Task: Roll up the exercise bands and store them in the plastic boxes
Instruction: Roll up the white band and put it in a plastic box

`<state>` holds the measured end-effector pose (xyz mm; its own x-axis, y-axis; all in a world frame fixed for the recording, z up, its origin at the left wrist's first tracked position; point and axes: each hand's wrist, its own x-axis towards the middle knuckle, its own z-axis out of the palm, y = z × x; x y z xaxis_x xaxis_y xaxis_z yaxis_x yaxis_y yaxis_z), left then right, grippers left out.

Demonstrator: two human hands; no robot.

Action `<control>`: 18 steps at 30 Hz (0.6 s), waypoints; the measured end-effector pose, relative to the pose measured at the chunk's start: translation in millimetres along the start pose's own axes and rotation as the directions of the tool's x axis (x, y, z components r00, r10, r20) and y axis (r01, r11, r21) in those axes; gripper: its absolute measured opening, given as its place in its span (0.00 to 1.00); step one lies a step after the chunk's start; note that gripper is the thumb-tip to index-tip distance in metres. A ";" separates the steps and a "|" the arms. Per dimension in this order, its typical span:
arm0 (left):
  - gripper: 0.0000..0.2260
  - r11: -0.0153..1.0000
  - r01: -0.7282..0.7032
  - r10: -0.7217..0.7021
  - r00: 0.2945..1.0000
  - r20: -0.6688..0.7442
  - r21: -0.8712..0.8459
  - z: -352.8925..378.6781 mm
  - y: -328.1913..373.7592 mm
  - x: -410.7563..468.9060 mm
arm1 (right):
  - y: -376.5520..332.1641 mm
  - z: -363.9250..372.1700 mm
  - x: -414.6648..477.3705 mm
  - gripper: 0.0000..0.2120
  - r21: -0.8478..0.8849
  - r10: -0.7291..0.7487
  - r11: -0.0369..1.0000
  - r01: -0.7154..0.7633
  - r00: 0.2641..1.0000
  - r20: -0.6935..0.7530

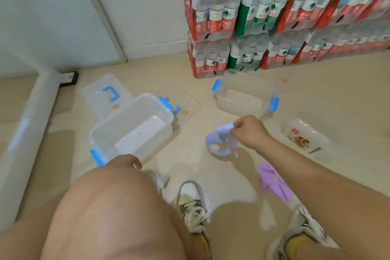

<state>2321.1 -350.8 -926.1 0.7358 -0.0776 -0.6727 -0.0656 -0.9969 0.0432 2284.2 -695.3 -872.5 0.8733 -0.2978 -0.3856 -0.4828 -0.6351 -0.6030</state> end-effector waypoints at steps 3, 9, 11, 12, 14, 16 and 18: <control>0.13 0.994 -0.095 0.092 0.995 0.042 0.059 -21.3 19.4 12.9 | 25.2 20.5 8.3 0.10 -0.170 0.067 0.984 -0.047 0.991 0.114; 0.14 0.969 -0.159 0.165 0.986 -0.016 0.190 -64.2 51.8 43.9 | 15.9 35.3 36.6 0.11 -0.201 -0.035 0.976 0.084 0.972 0.234; 0.14 0.958 -0.173 0.185 0.982 -0.031 0.227 -72.0 58.6 47.7 | 4.4 40.5 42.6 0.21 -0.193 -0.064 0.974 0.117 0.963 0.261; 0.14 0.952 -0.179 0.195 0.980 -0.040 0.249 -76.2 62.5 49.1 | -1.3 44.1 44.7 0.22 -0.171 -0.089 0.976 0.138 0.959 0.269; 0.15 0.941 -0.190 0.215 0.975 -0.061 0.281 -83.7 68.6 50.6 | -12.1 53.8 48.6 0.23 -0.075 -0.142 0.983 0.167 0.956 0.257; 0.16 0.933 -0.207 0.244 0.965 -0.096 0.293 -87.5 73.4 54.2 | -22.3 68.2 47.6 0.23 0.115 -0.158 0.984 0.134 0.958 0.238; 0.16 0.925 -0.229 0.276 0.953 -0.121 0.303 -89.5 78.1 56.7 | -31.7 89.1 44.4 0.21 0.302 -0.133 0.952 0.051 0.956 0.260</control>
<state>2418.0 -434.2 -894.8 0.7652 -0.3508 -0.5398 -0.4338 -0.9005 -0.0296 2332.4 -624.9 -932.8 0.8826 -0.0151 -0.4698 -0.4350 -0.4047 -0.8043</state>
